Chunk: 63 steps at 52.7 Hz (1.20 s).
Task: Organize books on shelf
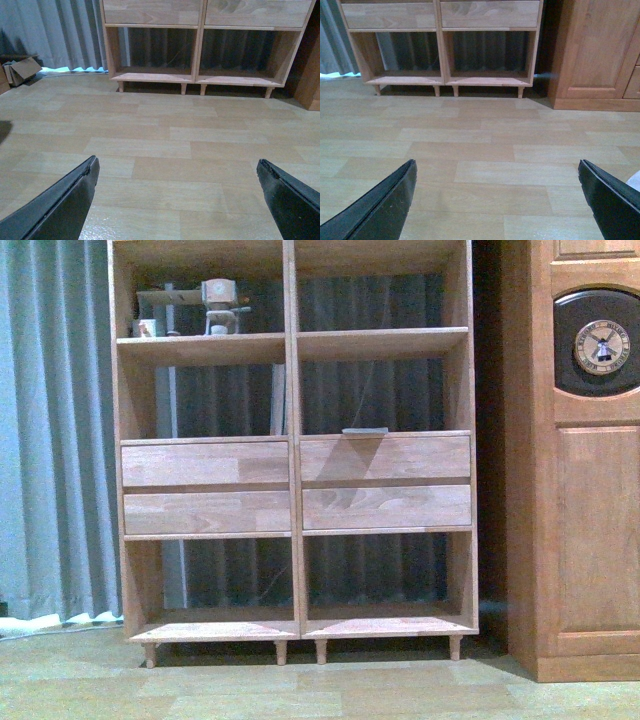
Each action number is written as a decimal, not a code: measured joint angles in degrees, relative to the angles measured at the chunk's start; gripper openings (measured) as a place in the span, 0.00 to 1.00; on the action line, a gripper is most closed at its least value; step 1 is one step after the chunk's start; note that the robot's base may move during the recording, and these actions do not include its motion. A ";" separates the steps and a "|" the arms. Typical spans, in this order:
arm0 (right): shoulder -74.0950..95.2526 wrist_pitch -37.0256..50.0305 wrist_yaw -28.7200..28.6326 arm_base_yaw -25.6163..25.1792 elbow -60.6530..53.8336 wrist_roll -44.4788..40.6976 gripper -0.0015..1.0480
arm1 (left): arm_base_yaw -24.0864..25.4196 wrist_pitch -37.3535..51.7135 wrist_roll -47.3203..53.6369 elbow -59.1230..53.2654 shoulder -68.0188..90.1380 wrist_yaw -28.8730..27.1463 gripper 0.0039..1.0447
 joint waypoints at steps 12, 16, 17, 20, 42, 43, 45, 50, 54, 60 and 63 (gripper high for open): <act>0.00 0.00 0.00 0.00 0.00 0.00 0.93 | 0.00 0.00 0.02 0.00 0.00 0.00 0.93; 0.00 0.00 0.00 0.00 0.00 0.00 0.93 | 0.00 0.00 0.00 0.00 0.00 0.00 0.93; 0.00 0.00 0.00 0.00 0.00 0.00 0.93 | 0.00 0.00 0.00 0.00 0.00 0.00 0.93; 0.00 0.00 0.00 0.00 0.00 0.00 0.93 | 0.00 0.00 0.00 0.00 0.00 0.00 0.93; 0.00 0.00 0.00 0.00 0.00 0.00 0.93 | 0.00 0.00 0.00 0.00 0.00 0.00 0.93; 0.00 0.00 0.00 0.00 0.00 0.00 0.93 | 0.00 0.00 0.00 0.00 0.00 0.00 0.93; 0.00 0.00 0.00 0.00 0.00 0.00 0.93 | 0.00 0.00 0.00 0.00 0.00 0.00 0.93; 0.00 0.00 0.00 0.00 0.00 0.00 0.93 | 0.00 0.00 0.00 0.00 0.00 0.00 0.93; 0.00 0.00 0.00 0.00 0.00 0.00 0.93 | 0.00 0.00 0.00 0.00 0.00 0.00 0.93; 0.00 0.00 0.00 0.00 0.00 0.00 0.93 | 0.00 0.00 0.00 0.00 0.00 0.00 0.93; 0.00 0.00 0.00 0.00 0.00 0.00 0.93 | 0.00 0.00 0.00 0.00 0.00 0.00 0.93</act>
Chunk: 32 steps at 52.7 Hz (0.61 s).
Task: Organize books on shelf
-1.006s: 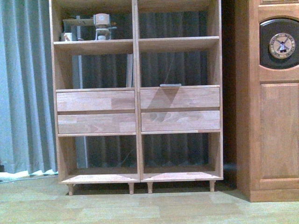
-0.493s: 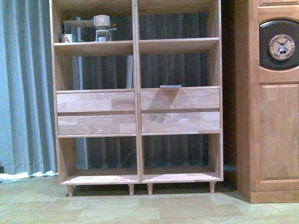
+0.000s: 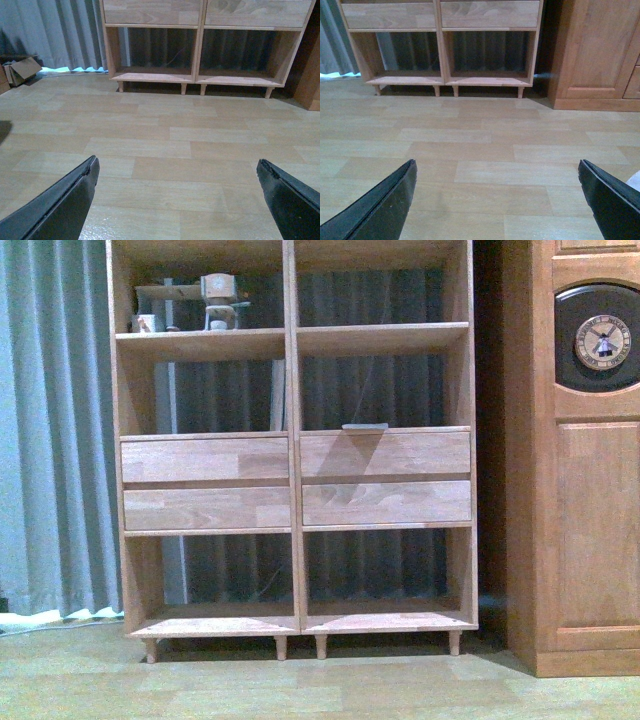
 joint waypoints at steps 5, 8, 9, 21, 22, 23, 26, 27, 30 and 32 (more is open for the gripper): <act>0.00 0.00 0.00 0.00 0.00 0.00 0.93 | 0.00 0.00 0.00 0.00 0.00 0.02 0.93; 0.00 0.00 -0.02 0.00 0.00 0.00 0.93 | 0.00 0.00 0.00 0.00 0.00 0.00 0.93; 0.00 0.00 0.00 0.02 0.00 0.00 0.93 | 0.00 0.00 0.00 0.00 0.00 0.00 0.93; 0.00 0.00 0.00 0.00 0.00 0.00 0.93 | 0.00 0.00 0.00 0.00 0.00 0.00 0.93; 0.00 0.00 0.00 0.00 0.00 0.00 0.93 | 0.00 0.00 0.00 0.00 0.00 0.00 0.93; 0.00 0.00 0.00 0.00 0.00 0.00 0.93 | 0.00 0.00 0.00 0.00 0.00 0.00 0.93; 0.00 0.00 -0.04 0.00 0.00 0.00 0.93 | 0.00 0.00 0.00 0.00 0.00 0.00 0.93; 0.00 0.00 -0.02 0.00 0.00 0.00 0.93 | 0.00 0.00 0.00 0.00 0.00 0.00 0.93; 0.00 0.00 0.00 0.00 0.00 0.00 0.93 | 0.00 0.00 0.00 0.00 0.00 0.00 0.93; 0.00 0.00 0.00 0.00 0.00 0.00 0.93 | 0.00 0.00 0.00 0.00 0.00 0.00 0.93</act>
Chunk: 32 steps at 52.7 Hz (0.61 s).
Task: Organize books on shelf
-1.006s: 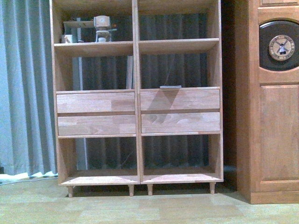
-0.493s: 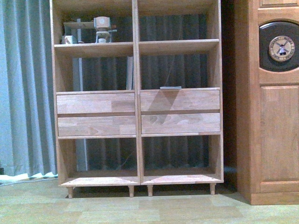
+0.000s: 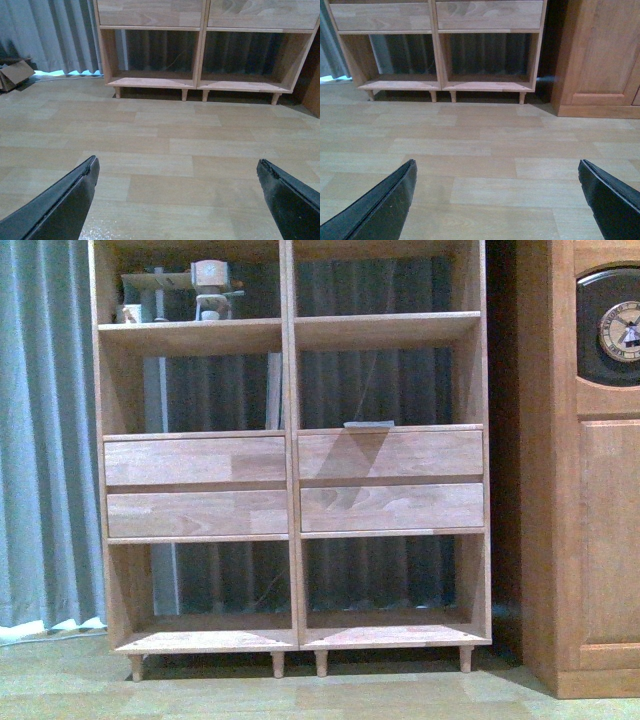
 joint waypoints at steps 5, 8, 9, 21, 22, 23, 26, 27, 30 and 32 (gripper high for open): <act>0.00 0.00 0.00 0.00 0.00 0.00 0.93 | 0.00 0.00 0.00 0.00 0.00 0.00 0.93; 0.00 0.00 0.02 0.02 0.00 0.00 0.93 | 0.00 0.00 0.00 0.00 0.00 0.02 0.93; 0.00 0.00 0.00 0.00 0.00 0.00 0.93 | 0.00 0.00 0.02 0.00 0.00 0.00 0.93; 0.00 0.00 -0.02 0.00 0.00 0.00 0.93 | 0.00 0.00 0.00 0.00 0.00 0.02 0.93; -0.02 0.00 -0.02 0.00 0.00 0.00 0.93 | 0.00 0.00 0.00 0.00 0.00 0.02 0.93; 0.00 0.00 -0.02 0.00 0.00 0.00 0.93 | 0.00 0.00 0.00 0.00 0.00 -0.02 0.93; 0.02 0.00 -0.07 0.00 0.00 0.00 0.93 | 0.00 0.00 0.00 0.00 0.00 0.00 0.93; -0.02 0.00 -0.04 0.02 0.00 0.00 0.93 | 0.00 0.00 0.00 0.00 -0.02 0.00 0.93; 0.00 0.00 -0.04 0.00 0.00 0.00 0.93 | 0.00 0.00 0.00 0.00 0.02 0.02 0.93; 0.00 0.00 0.02 0.00 0.00 0.00 0.93 | 0.00 0.00 0.00 0.00 0.00 0.02 0.93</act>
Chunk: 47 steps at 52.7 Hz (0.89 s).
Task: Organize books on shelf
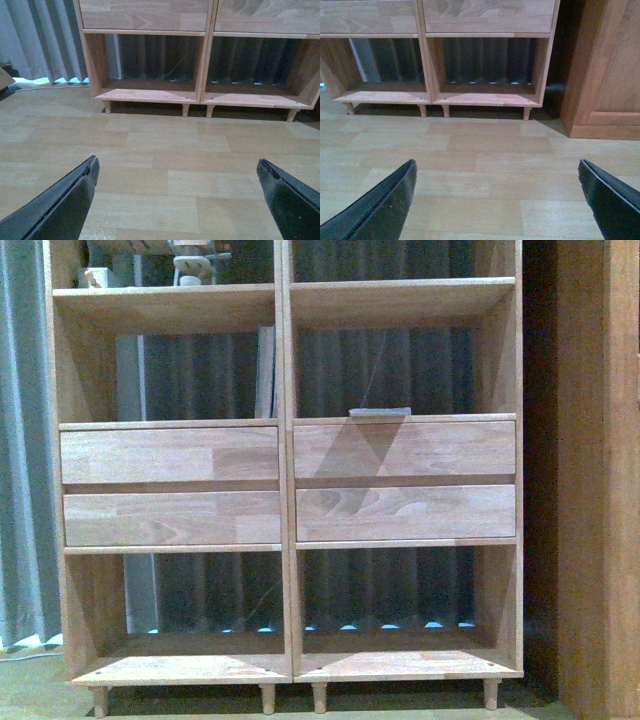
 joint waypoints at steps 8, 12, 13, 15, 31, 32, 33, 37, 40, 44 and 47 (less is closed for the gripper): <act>-0.02 0.00 -0.07 0.00 0.00 0.00 0.93 | 0.00 0.00 0.00 0.00 0.00 0.00 0.93; 0.00 0.00 -0.09 0.00 0.00 0.00 0.93 | 0.00 0.00 0.00 0.00 0.00 -0.02 0.93; -0.02 0.00 -0.07 0.00 0.00 0.00 0.93 | 0.00 0.00 0.00 0.00 0.00 -0.02 0.93; 0.00 0.00 -0.07 0.00 0.00 0.00 0.93 | 0.00 0.00 0.00 0.00 0.00 0.00 0.93; 0.00 0.00 -0.09 0.00 0.00 0.00 0.93 | 0.00 0.00 0.00 0.00 0.00 -0.02 0.93; -0.02 0.00 -0.09 0.00 0.00 0.00 0.93 | 0.00 0.00 0.00 0.00 0.00 0.00 0.93; -0.02 0.00 -0.09 0.00 0.00 0.00 0.93 | 0.00 0.00 0.00 0.00 0.00 0.00 0.93; 0.00 -0.02 -0.17 0.00 0.00 0.00 0.93 | 0.00 0.00 0.00 0.00 0.00 -0.02 0.93; 0.00 0.00 -0.13 0.00 0.00 0.00 0.93 | 0.00 0.00 0.00 0.00 0.00 0.00 0.93; 0.00 -0.02 -0.17 0.00 0.00 0.00 0.93 | 0.00 0.00 0.00 0.00 0.00 -0.04 0.93; -0.02 0.00 -0.17 0.00 0.00 0.00 0.93 | 0.00 0.00 0.00 0.00 0.00 0.00 0.93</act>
